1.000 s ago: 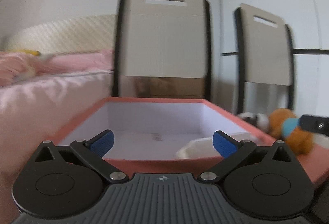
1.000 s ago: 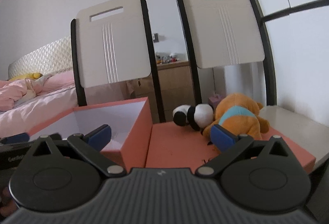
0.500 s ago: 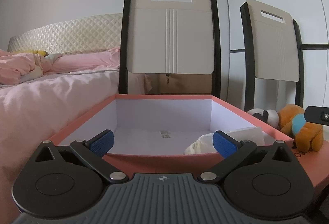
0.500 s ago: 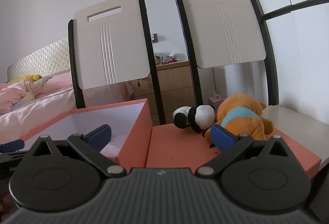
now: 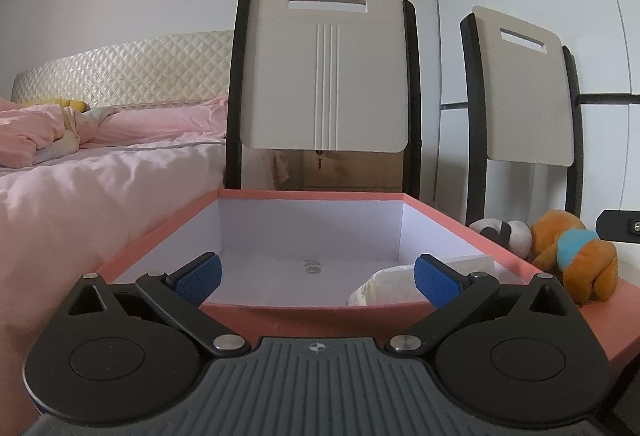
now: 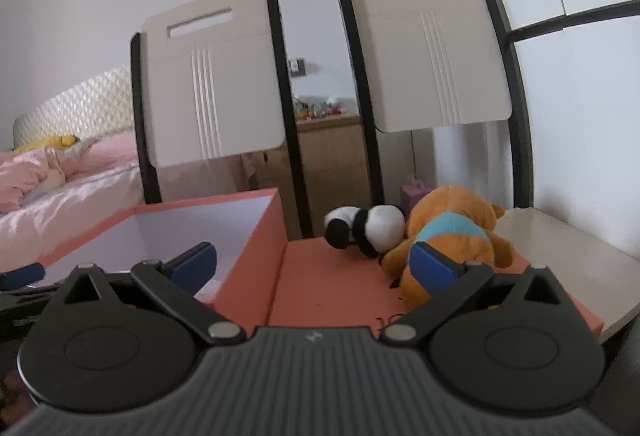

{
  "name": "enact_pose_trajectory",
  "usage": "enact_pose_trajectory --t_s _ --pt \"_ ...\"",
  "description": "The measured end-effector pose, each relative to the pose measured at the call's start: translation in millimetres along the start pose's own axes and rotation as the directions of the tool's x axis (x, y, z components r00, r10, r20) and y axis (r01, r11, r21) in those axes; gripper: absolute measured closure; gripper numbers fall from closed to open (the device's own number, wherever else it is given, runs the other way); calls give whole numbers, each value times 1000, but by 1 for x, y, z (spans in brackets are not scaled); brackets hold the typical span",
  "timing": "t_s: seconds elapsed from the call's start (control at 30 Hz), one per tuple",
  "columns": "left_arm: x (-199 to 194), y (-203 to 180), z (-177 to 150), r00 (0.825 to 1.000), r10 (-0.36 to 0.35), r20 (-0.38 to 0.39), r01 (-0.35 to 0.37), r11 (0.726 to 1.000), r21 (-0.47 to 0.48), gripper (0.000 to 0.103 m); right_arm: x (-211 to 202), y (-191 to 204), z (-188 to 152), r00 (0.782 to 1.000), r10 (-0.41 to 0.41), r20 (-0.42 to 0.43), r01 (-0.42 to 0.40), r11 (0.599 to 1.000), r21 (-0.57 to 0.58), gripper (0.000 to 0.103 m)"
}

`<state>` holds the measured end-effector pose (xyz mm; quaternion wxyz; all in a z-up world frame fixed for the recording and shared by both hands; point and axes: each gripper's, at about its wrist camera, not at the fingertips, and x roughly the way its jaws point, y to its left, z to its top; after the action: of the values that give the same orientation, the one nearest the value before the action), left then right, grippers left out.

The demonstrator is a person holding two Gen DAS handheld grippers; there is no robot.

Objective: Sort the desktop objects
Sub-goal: 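Reach the right tool to the orange plush and grasp it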

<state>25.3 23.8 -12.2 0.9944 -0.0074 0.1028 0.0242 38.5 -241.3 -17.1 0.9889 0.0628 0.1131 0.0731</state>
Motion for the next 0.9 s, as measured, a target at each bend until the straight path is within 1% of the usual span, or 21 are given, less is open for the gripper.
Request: enact_pose_trajectory --t_s 0.17,0.3,0.43,0.57,0.63,0.77,0.9 --pt "-1 -2 0 1000 -1 7 1 1000 0 0 13 -13 23 1000 -22 7 22 998 -63 0" --pt "-2 -4 0 1000 1 9 -1 1000 -2 0 33 -27 45 1000 -26 8 26 997 -70 0" --pt "-2 -6 0 1000 8 10 -8 1000 6 0 57 -45 59 999 -50 -15 49 996 -77 0" --pt "-1 -5 -1 1000 10 9 -10 1000 11 0 85 -62 63 996 -76 -51 69 990 -122 0" --pt "-1 -5 -1 1000 12 7 -12 1000 12 0 101 -71 59 992 -107 -71 96 984 -148 0" --pt "-5 -2 2 1000 5 20 -5 1000 0 0 120 -92 45 984 -154 -92 141 982 -127 0" --pt "-3 -2 0 1000 8 17 -8 1000 6 0 126 -96 38 982 -151 -111 135 981 -140 0"
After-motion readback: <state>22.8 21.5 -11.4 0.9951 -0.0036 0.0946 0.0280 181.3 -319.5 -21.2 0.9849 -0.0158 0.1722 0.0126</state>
